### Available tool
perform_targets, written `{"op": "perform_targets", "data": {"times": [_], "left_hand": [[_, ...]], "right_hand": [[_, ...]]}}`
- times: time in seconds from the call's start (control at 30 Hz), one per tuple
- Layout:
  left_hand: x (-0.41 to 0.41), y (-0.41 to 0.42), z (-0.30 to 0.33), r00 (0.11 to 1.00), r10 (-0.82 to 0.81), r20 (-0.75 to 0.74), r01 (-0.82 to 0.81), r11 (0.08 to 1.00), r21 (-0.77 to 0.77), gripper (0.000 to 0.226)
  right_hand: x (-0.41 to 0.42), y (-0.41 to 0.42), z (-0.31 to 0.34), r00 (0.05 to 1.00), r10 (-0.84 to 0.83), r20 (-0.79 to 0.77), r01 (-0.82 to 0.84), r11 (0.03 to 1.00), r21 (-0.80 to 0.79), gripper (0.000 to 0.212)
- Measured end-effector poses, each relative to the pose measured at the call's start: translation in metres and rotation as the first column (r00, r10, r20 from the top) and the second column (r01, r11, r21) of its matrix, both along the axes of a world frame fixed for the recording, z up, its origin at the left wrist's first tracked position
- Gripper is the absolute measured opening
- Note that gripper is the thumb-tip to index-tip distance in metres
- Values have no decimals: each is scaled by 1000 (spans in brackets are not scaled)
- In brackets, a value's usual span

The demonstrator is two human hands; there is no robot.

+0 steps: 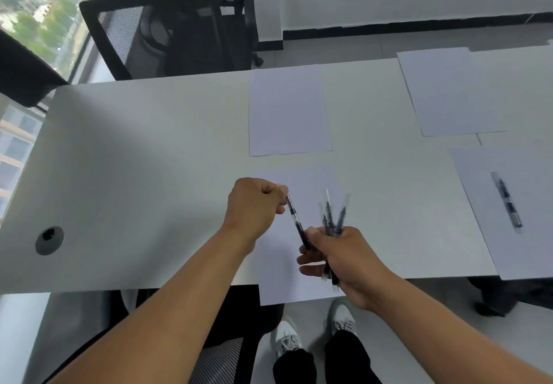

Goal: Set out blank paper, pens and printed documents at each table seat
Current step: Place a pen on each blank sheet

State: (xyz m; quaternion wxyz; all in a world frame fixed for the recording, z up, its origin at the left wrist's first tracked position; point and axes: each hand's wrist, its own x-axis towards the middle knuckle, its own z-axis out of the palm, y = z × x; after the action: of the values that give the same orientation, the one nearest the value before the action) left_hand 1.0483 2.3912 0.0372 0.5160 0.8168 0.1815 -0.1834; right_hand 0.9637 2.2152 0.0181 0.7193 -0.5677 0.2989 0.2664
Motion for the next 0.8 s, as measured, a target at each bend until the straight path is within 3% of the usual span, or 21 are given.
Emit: {"op": "perform_targets", "data": {"times": [0.27,0.8], "left_hand": [[8,4,-36,998,6,-57,-1,996,86,26],[18,-2,-88,988,-39,-149,75,967,243,21]], "right_hand": [[-1,-10,-18,999,-38,-8,37,997,-61,22],[6,-10,-47,999,-21,-33,20,1000,-11,30]]}}
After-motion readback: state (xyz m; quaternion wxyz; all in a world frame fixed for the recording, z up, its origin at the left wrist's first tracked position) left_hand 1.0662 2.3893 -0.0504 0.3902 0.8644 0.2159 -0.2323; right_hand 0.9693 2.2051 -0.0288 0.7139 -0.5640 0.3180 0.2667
